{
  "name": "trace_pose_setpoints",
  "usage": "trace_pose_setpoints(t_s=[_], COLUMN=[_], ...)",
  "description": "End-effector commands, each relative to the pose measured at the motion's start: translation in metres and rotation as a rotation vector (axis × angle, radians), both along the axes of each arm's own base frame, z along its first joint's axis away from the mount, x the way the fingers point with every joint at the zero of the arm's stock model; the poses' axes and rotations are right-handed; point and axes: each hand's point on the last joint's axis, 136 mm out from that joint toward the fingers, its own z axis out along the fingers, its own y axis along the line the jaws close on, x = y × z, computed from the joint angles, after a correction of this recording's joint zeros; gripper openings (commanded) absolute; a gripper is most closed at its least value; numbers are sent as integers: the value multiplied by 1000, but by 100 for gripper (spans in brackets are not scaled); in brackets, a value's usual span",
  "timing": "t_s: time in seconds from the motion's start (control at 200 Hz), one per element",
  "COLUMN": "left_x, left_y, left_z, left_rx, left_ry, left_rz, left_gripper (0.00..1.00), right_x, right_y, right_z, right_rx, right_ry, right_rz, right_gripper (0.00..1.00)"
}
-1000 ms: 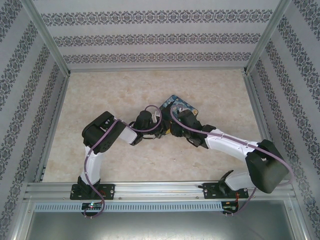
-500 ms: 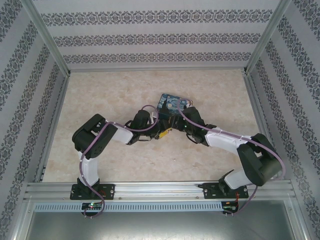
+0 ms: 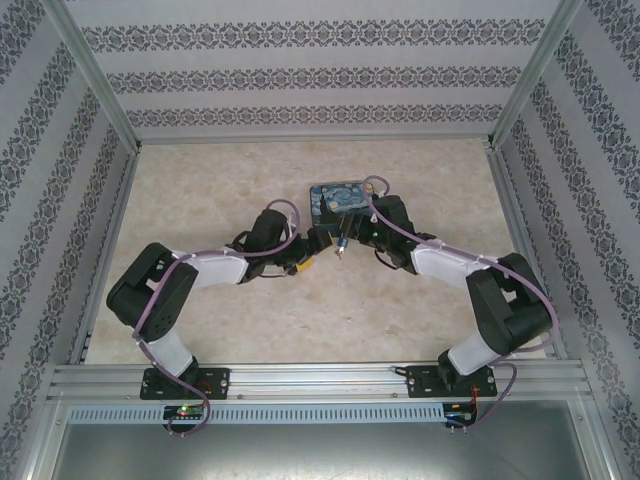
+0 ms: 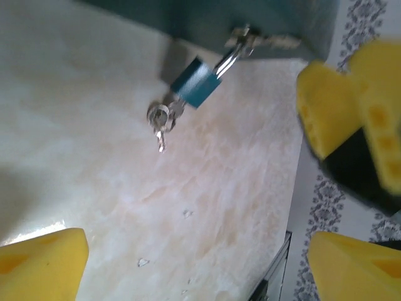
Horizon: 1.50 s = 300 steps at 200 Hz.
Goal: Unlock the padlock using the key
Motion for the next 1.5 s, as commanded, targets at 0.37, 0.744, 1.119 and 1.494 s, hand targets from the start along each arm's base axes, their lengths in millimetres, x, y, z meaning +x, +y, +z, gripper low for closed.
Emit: trace_pose_setpoints(t_s=[0.37,0.744,1.119,1.494], left_x=[90,126,134,136], left_y=[65,71,67,63], left_z=[79,69,49,42], left_rx=[585,749,771,755], left_ry=[-387,-419,-404,-361], left_rz=[38,16,-9,-16], left_gripper=[100,100,100,100], right_x=[-18,-8,0,-7], right_y=[3,10,20,33], right_z=[-30,-53,-66,-71], right_rx=[107,141,158,114], right_ry=[11,10,15,33], right_rz=[-23,-18,0,59], right_gripper=[50,40,37,32])
